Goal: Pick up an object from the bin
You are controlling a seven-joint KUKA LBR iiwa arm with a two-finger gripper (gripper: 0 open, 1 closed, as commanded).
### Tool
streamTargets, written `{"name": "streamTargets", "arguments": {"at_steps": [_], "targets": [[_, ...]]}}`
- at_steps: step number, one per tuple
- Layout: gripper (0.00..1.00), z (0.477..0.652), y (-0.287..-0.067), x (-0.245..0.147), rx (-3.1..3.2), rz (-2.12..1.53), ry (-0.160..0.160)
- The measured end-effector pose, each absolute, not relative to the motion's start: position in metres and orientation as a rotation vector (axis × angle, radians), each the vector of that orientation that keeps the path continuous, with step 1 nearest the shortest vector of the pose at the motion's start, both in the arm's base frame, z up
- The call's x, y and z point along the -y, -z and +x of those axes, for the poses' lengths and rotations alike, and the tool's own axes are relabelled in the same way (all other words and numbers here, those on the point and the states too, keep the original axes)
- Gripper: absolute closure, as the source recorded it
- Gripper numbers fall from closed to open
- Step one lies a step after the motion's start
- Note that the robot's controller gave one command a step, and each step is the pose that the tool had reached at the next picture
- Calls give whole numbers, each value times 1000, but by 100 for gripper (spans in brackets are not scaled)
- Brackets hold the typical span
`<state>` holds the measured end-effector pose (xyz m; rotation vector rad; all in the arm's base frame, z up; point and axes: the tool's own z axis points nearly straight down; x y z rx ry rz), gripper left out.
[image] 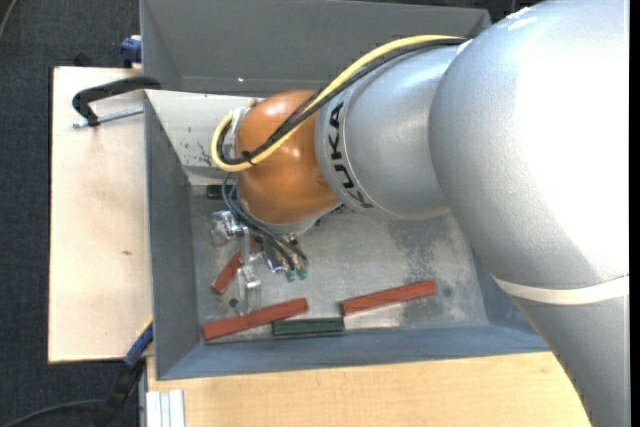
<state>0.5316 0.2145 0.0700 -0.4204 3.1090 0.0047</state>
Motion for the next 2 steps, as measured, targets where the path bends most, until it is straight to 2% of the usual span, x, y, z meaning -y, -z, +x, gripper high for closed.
{"name": "streamTargets", "arguments": {"at_steps": [1,2], "targets": [[100,532,-71,-214,-3109,-418,-5],[100,511,-288,-232,-3086,-502,-8]]}}
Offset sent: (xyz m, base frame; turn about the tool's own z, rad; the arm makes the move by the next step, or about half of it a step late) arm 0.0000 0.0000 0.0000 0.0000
